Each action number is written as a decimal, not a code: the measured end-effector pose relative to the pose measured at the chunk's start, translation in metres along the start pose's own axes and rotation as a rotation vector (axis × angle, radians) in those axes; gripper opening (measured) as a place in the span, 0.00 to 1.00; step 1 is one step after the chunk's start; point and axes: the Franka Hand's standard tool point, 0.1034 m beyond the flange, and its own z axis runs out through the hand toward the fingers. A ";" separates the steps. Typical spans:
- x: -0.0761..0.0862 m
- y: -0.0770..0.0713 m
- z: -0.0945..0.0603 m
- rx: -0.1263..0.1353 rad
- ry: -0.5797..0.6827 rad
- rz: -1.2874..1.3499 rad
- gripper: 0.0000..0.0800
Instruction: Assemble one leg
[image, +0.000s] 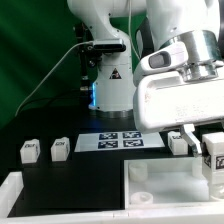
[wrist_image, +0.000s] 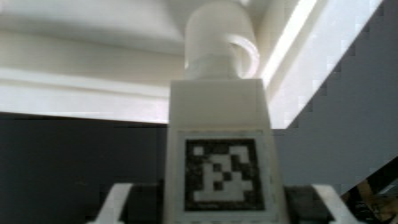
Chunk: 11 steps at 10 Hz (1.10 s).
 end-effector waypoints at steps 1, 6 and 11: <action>0.000 -0.004 0.001 0.003 0.007 -0.005 0.37; -0.009 -0.006 0.012 0.004 0.002 -0.007 0.37; -0.007 -0.005 0.013 0.000 0.030 -0.007 0.37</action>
Offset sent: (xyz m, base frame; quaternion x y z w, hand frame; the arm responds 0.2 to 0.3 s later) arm 0.0097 -0.0007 -0.0160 -0.0218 0.0036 0.0047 0.9997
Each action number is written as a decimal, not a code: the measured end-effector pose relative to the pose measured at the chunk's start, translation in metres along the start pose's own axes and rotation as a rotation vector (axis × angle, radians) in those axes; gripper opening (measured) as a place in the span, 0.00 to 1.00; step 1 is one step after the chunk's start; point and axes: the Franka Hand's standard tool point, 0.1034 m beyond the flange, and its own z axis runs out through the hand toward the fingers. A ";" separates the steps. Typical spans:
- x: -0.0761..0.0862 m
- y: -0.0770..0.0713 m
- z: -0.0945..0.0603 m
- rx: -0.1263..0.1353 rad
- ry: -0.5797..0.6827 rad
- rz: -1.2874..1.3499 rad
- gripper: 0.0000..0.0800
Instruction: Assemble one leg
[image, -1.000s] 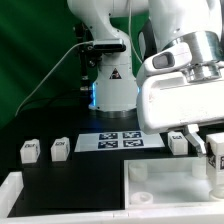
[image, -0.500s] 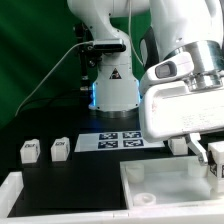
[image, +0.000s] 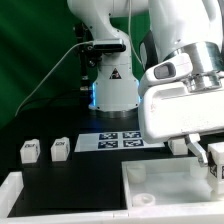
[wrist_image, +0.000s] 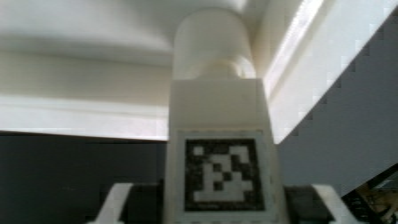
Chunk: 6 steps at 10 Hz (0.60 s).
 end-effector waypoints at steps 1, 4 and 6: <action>-0.002 0.000 0.001 0.001 -0.010 0.000 0.51; -0.003 0.000 0.001 0.001 -0.011 -0.001 0.78; -0.003 0.000 0.001 0.001 -0.011 -0.001 0.80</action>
Offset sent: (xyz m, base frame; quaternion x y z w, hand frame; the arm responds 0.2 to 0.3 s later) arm 0.0000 0.0000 0.0000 0.0000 0.0000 0.0000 1.0000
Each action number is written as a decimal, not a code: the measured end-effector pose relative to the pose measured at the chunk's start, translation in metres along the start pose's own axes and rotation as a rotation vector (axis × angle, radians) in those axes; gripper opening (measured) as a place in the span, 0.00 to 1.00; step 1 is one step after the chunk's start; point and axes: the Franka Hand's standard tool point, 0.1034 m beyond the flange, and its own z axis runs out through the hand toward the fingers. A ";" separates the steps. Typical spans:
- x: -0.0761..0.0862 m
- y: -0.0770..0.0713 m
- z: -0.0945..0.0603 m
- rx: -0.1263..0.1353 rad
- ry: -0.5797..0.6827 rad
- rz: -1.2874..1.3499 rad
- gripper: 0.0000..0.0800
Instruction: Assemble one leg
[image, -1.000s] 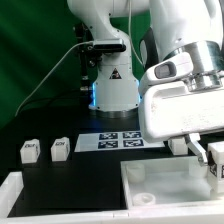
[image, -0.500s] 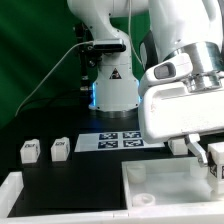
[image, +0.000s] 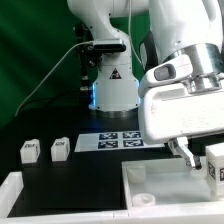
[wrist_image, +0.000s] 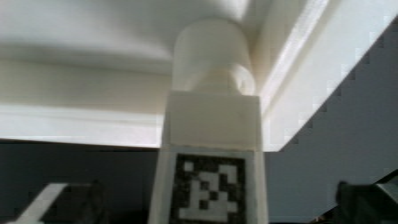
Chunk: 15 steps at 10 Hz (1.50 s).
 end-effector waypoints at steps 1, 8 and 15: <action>0.000 0.000 0.000 0.000 0.000 0.000 0.80; 0.004 0.003 -0.008 0.006 -0.062 0.003 0.81; 0.021 0.000 -0.015 0.103 -0.692 0.017 0.81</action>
Offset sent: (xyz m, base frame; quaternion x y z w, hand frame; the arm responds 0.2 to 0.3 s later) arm 0.0000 0.0000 0.0000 0.0000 0.0000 0.0000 1.0000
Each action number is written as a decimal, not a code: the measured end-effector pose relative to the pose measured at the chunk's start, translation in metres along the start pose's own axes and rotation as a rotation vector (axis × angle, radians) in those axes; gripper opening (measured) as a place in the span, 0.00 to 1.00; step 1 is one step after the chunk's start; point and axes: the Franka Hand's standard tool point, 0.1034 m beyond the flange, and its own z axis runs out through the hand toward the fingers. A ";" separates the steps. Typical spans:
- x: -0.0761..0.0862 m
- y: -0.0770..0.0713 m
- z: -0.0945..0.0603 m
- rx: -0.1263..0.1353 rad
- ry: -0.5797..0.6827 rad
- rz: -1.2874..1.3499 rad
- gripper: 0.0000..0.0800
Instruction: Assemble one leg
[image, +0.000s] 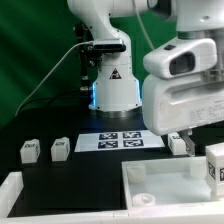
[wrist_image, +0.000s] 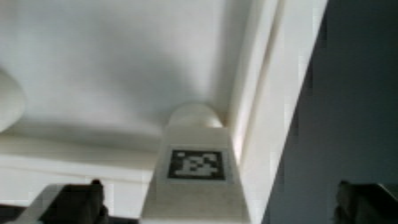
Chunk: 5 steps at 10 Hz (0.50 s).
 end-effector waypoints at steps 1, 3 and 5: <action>0.006 0.004 0.002 -0.001 0.018 0.004 0.81; 0.004 0.002 0.011 0.000 0.008 0.012 0.81; 0.002 -0.001 0.019 0.000 0.004 0.011 0.81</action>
Offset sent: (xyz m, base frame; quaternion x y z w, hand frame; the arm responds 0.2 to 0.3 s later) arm -0.0037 0.0078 -0.0146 -0.0252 0.0085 0.0075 0.9996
